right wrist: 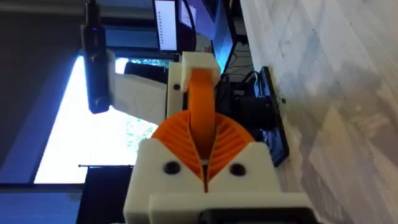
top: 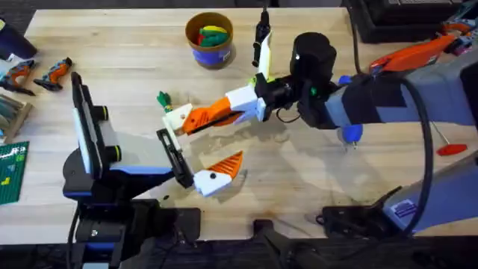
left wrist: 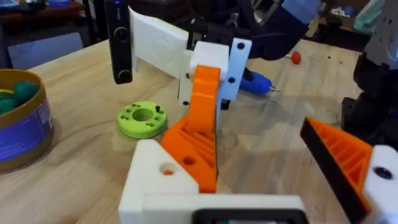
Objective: Pick up the gripper from the table and insert it into the empty holder that is missing its gripper. Then pick up a screw, insert it into the mounting hole, and use the screwdriver to tighten it. Finally, clean up the table by picking up the vegetable and placing it into the bucket.
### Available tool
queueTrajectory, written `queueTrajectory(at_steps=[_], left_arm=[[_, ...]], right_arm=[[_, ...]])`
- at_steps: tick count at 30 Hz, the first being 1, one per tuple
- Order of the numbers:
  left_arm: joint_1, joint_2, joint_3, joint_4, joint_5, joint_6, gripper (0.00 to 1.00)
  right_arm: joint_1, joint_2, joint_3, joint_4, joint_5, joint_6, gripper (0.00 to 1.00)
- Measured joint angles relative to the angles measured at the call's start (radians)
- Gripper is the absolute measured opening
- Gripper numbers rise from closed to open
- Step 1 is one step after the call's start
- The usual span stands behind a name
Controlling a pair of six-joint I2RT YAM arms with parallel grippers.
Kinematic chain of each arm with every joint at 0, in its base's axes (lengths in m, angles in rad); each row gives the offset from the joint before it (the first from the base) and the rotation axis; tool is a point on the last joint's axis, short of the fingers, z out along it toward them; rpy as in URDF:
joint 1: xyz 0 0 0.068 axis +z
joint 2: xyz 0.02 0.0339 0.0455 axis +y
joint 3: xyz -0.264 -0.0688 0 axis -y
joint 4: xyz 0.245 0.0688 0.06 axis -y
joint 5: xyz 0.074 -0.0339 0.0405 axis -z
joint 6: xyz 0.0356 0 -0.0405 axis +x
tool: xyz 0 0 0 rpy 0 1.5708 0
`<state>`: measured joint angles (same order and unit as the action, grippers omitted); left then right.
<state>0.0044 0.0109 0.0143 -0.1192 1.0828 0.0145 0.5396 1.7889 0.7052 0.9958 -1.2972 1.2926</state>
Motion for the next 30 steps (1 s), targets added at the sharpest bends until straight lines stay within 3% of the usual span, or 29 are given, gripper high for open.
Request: queueTrajectory(at_steps=[30], left_arm=[[0.002, 0.0, 0.0, 0.002, -0.01, -0.006, 0.986]], right_arm=[[0.038, 0.064, 0.085, -0.002, 0.02, -0.001, 0.01]])
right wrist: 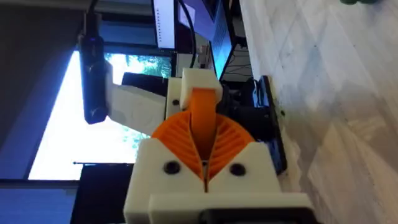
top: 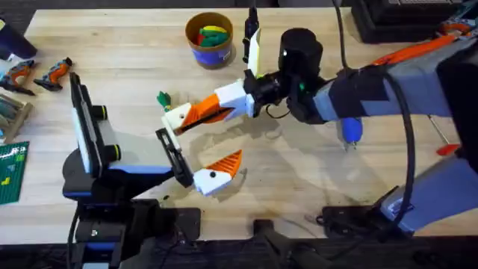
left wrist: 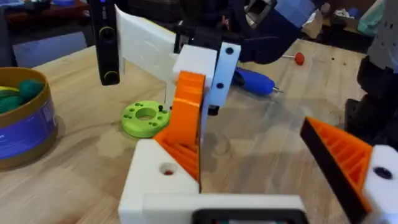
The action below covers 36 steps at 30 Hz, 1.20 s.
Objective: Pick up the gripper from the table and insert it into the empty holder that is missing its gripper. Then pick up a screw, insert it into the mounting hole, and use the screwdriver to tighten it. Finally, clean up the table by picking up the vegetable and placing it into the bucket.
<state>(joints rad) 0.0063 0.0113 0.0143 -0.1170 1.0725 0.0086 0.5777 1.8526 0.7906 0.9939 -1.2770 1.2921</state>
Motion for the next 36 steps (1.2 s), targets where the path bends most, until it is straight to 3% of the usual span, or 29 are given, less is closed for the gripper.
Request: queueTrajectory(at_steps=[12, 13, 18, 21, 29, 36], left_arm=[[0.0, 0.0, 0.0, 0.0, -0.002, 0.0, 0.985], [0.0, 0.0, 0.0, 0.0, -0.003, 0.001, 0.986], [-0.008, 0.0, 0.0, -0.003, 0.027, 0.003, 0.985], [-0.008, 0.0, 0.0, -0.003, 0.032, 0.003, 0.985], [-0.008, 0.0, 0.0, -0.003, 0.035, 0.003, 0.985], [-0.008, 0.0, 0.0, -0.003, 0.035, 0.006, 0.985]], right_arm=[[0.002, 0.0, 0.002, -0.001, 0.001, 0.011, 0.021], [0.002, 0.0, 0.002, -0.003, 0.002, 0.015, 0.107], [0.018, 0.011, 0.006, -0.005, 0.035, 0.012, 0.808], [0.023, 0.013, 0.006, -0.006, 0.05, 0.01, 0.86], [0.01, -0.001, 0.007, -0.025, 0.074, -0.022, 0.86], [-0.109, -0.34, 0.037, -0.863, 0.238, -0.385, 0.861]])
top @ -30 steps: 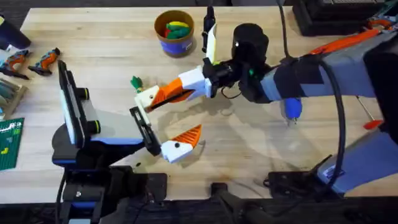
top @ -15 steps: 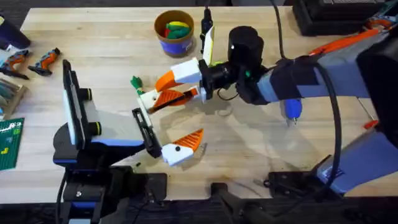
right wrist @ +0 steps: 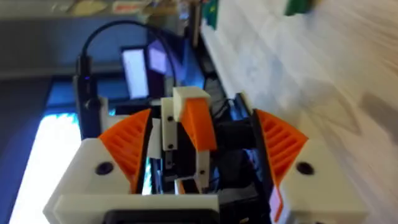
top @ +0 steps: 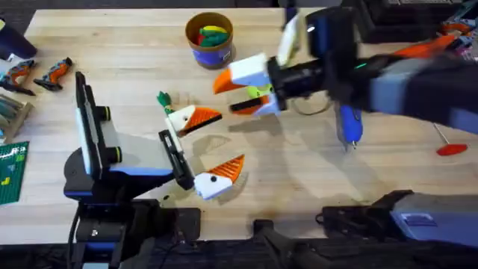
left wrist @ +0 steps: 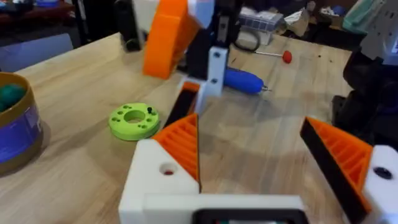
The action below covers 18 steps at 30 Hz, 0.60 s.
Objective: Pick up the gripper from the table and insert it into the empty holder that is missing its gripper. Then pick up a screw, insert it into the mounting hole, and use the screwdriver to tighten it. Finally, clean up the table by picking up the vegetable and placing it into the bucket.
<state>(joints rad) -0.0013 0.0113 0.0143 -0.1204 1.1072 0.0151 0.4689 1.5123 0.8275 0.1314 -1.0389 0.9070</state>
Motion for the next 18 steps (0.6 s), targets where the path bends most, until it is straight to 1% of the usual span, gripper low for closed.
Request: queueTrajectory(at_steps=[2, 4, 5, 6, 7, 11, 15, 18], left_arm=[[0.0, 0.0, 0.0, 0.0, 0.0, 0.0, 0.986], [0.0, 0.0, 0.0, 0.0, 0.0, 0.0, 0.985], [0.0, 0.0, 0.0, 0.0, 0.0, 0.0, 0.985], [0.0, 0.0, 0.0, 0.0, 0.0, 0.0, 0.985], [0.0, 0.0, 0.0, 0.0, 0.0, 0.0, 0.986], [0.0, 0.0, 0.0, 0.0, 0.0, 0.0, 0.986], [0.0, 0.0, 0.0, 0.0, 0.0, 0.0, 0.986], [0.0, 0.0, 0.0, 0.0, 0.0, 0.0, 0.986]], right_arm=[[-0.038, -0.075, 0.03, -0.179, 0.067, -0.108, 0.861], [-0.082, -0.142, 0.086, -0.367, 0.146, -0.218, 0.861], [-0.098, -0.164, 0.111, -0.426, 0.178, -0.263, 0.863], [-0.119, -0.187, 0.155, -0.521, 0.222, -0.32, 0.861], [-0.163, -0.219, 0.324, -0.817, 0.387, -0.505, 0.864], [-0.167, -0.199, 0.473, -1.017, 0.562, -0.655, 0.864], [-0.159, -0.143, 0.59, -1.131, 0.707, -0.736, 0.864], [-0.134, -0.088, 0.663, -1.187, 0.792, -0.774, 0.863]])
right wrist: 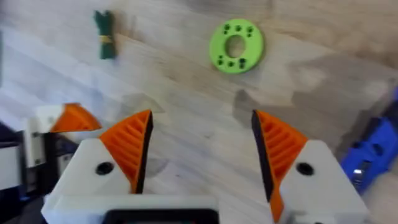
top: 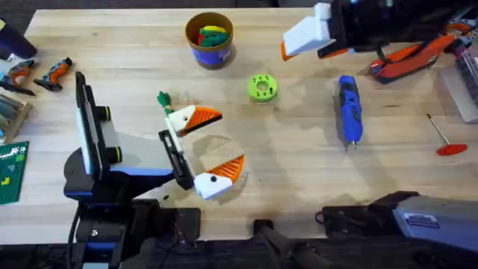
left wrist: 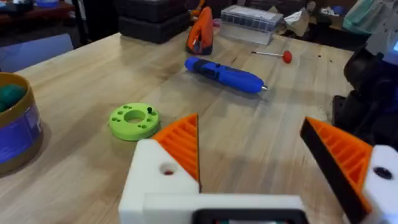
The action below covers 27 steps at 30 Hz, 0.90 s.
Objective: Pick up the gripper from the table and insert it into the empty holder that is missing its gripper. Then pick up a screw, insert it into the mounting hole, and use the screwdriver to tighten it. Finally, clean up the table by picking up the vegetable and placing it into the bucket.
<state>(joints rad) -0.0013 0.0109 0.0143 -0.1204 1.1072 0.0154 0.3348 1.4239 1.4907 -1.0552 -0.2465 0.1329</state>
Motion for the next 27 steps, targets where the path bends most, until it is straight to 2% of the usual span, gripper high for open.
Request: queueTrajectory(at_steps=[9, 19, 27], left_arm=[[0.0, 0.0, 0.0, 0.0, 0.0, 0.0, 0.986], [0.0, 0.0, 0.0, 0.0, 0.0, 0.0, 0.985], [0.0, 0.0, 0.0, 0.0, 0.0, 0.0, 0.987]], right_arm=[[0.117, 0.157, 0.148, -0.071, 0.179, -0.04, 0.887], [0.146, 0.2, 0.151, -0.083, 0.258, -0.078, 0.894], [0.143, 0.21, 0.11, -0.063, 0.26, -0.084, 0.892]])
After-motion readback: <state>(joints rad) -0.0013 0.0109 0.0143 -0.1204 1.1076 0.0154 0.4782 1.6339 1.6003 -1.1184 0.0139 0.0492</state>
